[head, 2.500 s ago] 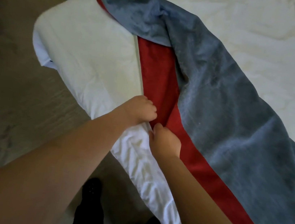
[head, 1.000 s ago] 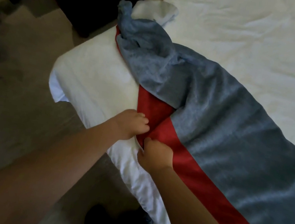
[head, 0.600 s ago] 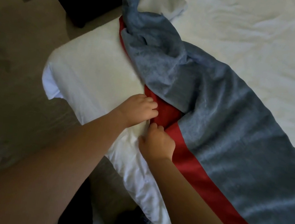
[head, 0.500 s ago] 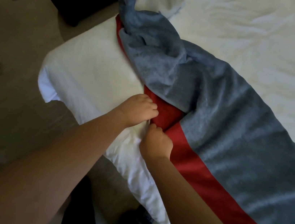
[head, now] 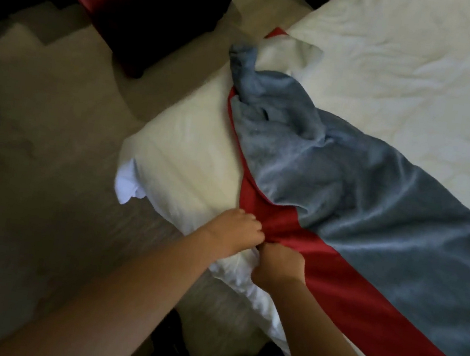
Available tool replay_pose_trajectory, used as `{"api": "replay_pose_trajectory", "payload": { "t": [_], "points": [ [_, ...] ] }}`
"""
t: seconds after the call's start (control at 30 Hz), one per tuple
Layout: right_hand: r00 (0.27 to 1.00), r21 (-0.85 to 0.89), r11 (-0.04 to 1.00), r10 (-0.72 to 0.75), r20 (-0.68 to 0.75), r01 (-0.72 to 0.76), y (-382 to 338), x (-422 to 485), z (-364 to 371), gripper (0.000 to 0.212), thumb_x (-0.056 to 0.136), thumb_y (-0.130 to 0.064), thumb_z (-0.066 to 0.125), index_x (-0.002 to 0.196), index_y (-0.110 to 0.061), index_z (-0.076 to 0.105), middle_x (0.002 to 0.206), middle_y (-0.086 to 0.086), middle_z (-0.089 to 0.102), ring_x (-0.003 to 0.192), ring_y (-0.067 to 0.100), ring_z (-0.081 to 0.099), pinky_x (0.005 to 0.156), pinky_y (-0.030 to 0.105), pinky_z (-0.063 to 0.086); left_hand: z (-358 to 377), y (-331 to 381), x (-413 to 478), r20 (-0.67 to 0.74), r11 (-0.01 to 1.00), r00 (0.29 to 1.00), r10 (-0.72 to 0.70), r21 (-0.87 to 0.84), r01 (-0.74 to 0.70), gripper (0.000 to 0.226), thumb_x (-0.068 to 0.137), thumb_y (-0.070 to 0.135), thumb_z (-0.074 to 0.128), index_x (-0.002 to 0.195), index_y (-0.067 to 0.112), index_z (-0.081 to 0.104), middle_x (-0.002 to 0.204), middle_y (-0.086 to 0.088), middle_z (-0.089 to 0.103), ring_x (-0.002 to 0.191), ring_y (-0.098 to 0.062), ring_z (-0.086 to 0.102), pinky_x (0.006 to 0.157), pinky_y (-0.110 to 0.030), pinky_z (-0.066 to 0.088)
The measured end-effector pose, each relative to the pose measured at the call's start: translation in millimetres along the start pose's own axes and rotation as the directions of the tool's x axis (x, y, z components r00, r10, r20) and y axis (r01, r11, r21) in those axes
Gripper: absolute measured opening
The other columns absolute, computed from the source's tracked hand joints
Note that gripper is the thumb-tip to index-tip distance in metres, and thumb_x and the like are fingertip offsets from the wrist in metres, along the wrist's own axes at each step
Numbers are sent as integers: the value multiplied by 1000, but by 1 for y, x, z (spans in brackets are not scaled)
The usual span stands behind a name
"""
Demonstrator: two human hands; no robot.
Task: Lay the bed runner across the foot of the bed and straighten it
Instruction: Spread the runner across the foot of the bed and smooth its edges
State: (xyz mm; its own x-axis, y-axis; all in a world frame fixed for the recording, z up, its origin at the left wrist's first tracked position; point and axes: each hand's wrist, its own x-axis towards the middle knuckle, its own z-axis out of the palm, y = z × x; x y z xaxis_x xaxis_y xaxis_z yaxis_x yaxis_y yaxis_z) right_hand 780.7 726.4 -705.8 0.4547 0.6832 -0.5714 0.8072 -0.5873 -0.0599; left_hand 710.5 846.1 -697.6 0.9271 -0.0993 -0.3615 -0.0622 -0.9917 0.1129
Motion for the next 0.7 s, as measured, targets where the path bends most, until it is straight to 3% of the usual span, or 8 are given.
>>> {"api": "replay_pose_trajectory", "payload": {
  "t": [0.07, 0.13, 0.3, 0.43, 0.7],
  "points": [
    [996, -21, 1000, -12, -88, 10, 2, -3, -15, 27, 73, -34, 56, 98, -25, 63, 97, -3, 68, 88, 20, 64, 64, 26, 40, -9, -8, -6, -90, 999, 995, -29, -15, 28, 21, 89, 13, 46, 105, 17, 58, 104, -3, 57, 100, -25, 53, 81, -34, 39],
    [963, -70, 997, -57, -265, 39, 4, -4, -38, 33, 71, -42, 53, 97, -22, 61, 96, 0, 64, 89, 23, 61, 66, 29, 38, -23, -23, -12, -212, 996, 974, -82, -36, 76, 18, 88, 22, 50, 105, 19, 57, 106, -2, 55, 101, -23, 52, 83, -34, 40],
    [884, -119, 990, -121, -452, 75, 4, 7, -111, 36, 71, -38, 54, 101, -17, 56, 99, 4, 60, 92, 27, 57, 71, 34, 39, -68, -68, -22, -384, 964, 885, -264, -86, 250, 24, 88, 29, 51, 109, 17, 55, 112, -4, 53, 104, -24, 52, 82, -34, 40],
    [862, -104, 993, -103, -496, 58, 4, 22, -148, 41, 77, -37, 54, 112, -17, 53, 108, 5, 58, 98, 26, 56, 75, 37, 44, -87, -91, -20, -429, 902, 794, -431, -168, 398, 25, 92, 31, 49, 111, 17, 54, 113, -4, 53, 104, -23, 53, 79, -34, 42],
    [861, -127, 984, -168, -481, 121, 12, 82, -179, 43, 83, -28, 58, 122, -15, 46, 117, 9, 52, 106, 30, 52, 77, 39, 44, -79, -109, 7, -363, 744, 649, -669, -326, 584, 34, 93, 38, 48, 117, 13, 49, 113, -8, 56, 100, -26, 55, 72, -34, 42]
  ]
}}
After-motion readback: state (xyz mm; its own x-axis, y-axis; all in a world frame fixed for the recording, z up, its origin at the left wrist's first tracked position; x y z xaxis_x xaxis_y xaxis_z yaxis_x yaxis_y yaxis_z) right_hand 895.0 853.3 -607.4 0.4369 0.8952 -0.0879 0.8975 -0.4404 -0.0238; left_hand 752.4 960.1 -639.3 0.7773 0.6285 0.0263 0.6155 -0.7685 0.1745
